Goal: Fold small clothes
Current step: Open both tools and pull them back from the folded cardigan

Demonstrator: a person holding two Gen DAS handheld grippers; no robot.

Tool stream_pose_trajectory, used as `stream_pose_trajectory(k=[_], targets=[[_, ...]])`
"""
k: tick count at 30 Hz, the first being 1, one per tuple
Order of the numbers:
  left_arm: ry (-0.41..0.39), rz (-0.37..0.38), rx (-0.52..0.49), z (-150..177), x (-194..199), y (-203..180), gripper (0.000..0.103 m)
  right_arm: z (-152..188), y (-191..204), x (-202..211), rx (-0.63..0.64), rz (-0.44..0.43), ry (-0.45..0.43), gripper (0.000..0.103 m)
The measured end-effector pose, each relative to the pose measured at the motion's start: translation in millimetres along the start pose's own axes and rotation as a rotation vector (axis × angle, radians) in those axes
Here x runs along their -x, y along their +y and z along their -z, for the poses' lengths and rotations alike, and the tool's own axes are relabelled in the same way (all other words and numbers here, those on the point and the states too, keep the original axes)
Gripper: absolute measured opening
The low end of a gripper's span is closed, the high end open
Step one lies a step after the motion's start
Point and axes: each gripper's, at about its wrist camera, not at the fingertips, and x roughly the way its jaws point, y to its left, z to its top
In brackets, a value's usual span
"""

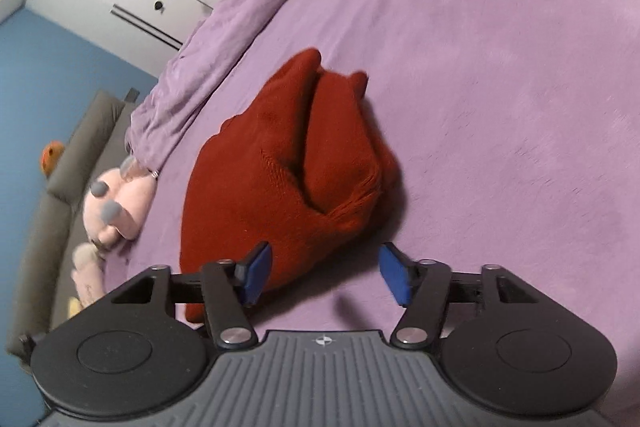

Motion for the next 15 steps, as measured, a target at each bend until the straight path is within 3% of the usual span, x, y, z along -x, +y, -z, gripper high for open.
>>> stream_pose_trajectory(k=[1,5,6,8,11,14,15], targets=[[-0.007,-0.004,0.008,-1.2,1.1,1.5,0.064,-0.4,2.7,-4.5,-0.002,0.004,0.000,0.017],[-0.013,-0.014,0.033,-3.5,1.8,12.6,0.066,-0.3,-10.9,-4.9,-0.171,-0.114,-0.057,0.009],[-0.007,-0.014,0.039,-3.8,0.3,14.2,0.066,-1.5,-14.4,-4.7,-0.175,-0.058,-0.063,0.009],[0.002,-0.019,0.026,-2.8,-0.6,12.1,0.066,-1.6,-10.2,-7.3,-0.065,0.066,-0.058,0.010],[0.007,-0.047,-0.015,-0.3,4.5,5.1,0.066,4.7,5.8,-5.1,0.077,0.154,-0.081,0.019],[0.024,-0.081,-0.016,3.0,14.2,7.5,0.065,6.4,13.0,-1.4,0.125,0.232,-0.091,0.029],[0.028,-0.085,-0.012,4.4,18.6,7.9,0.069,8.4,16.5,1.8,0.154,0.265,-0.099,0.032]])
